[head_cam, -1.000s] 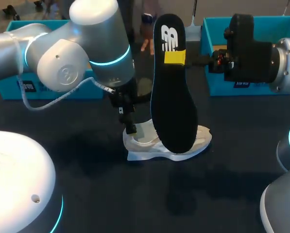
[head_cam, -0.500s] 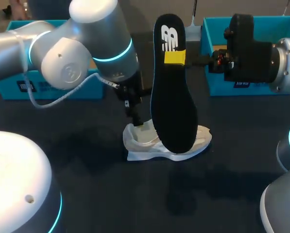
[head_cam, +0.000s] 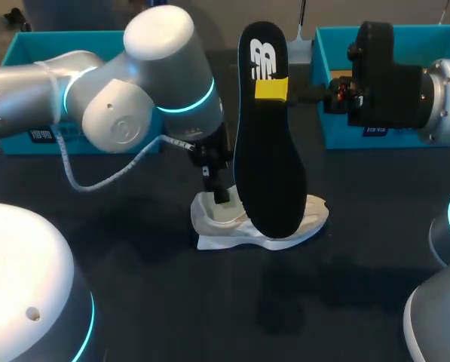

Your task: Take the shoe out of the shoebox, open the shoe tongue, remove and reinsert the insole, then place the shoe into the shoebox

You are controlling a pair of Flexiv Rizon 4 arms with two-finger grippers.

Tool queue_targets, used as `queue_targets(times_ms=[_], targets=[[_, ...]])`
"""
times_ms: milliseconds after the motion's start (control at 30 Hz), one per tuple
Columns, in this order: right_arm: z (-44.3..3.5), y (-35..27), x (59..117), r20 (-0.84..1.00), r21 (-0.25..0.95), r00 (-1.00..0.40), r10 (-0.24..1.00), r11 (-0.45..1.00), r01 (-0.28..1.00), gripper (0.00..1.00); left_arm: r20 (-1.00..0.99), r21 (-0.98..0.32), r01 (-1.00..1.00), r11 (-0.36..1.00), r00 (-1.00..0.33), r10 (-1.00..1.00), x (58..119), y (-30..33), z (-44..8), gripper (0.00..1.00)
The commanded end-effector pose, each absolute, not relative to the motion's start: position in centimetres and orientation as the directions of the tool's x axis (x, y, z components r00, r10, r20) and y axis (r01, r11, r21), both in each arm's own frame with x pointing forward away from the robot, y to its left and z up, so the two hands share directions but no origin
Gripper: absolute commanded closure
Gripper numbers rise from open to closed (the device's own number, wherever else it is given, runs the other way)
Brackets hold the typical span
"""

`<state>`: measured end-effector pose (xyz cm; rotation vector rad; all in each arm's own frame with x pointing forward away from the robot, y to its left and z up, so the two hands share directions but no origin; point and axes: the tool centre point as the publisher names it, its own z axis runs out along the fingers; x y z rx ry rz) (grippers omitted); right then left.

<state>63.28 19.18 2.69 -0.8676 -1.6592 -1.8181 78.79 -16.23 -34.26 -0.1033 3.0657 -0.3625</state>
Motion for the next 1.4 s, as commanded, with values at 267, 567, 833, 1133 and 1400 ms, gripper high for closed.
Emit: queue_targets(times_ms=[267, 567, 833, 1133, 1400], targets=[[2.7, 19.5, 63.4, 0.754, 0.656, -0.656, 0.04, -0.111, 0.747, 1.0, -0.052, -0.242, -0.058, 0.969, -0.996, -0.073, 78.8, -16.6, -34.5, 0.0], [2.7, 19.5, 63.4, 0.754, 0.656, -0.656, 0.04, -0.111, 0.747, 1.0, -0.053, -0.289, -0.034, 0.957, -0.997, -0.051, 79.5, -19.9, -36.3, 0.0], [2.7, 19.5, 63.4, 0.754, 0.656, -0.656, 0.04, -0.111, 0.747, 1.0, -0.025, -0.305, -0.037, 0.952, -0.999, -0.047, 80.2, -20.3, -37.5, 0.0], [2.7, 19.5, 63.4, 0.754, 0.656, -0.656, 0.04, -0.111, 0.747, 1.0, 0.019, -0.294, -0.042, 0.955, -0.999, -0.038, 80.5, -20.6, -38.8, 0.0], [2.7, 19.5, 63.4, 0.754, 0.656, -0.656, 0.04, -0.111, 0.747, 1.0, 0.05, -0.313, -0.056, 0.948, -0.998, -0.043, 79.8, -20.9, -39.3, 0.24]])
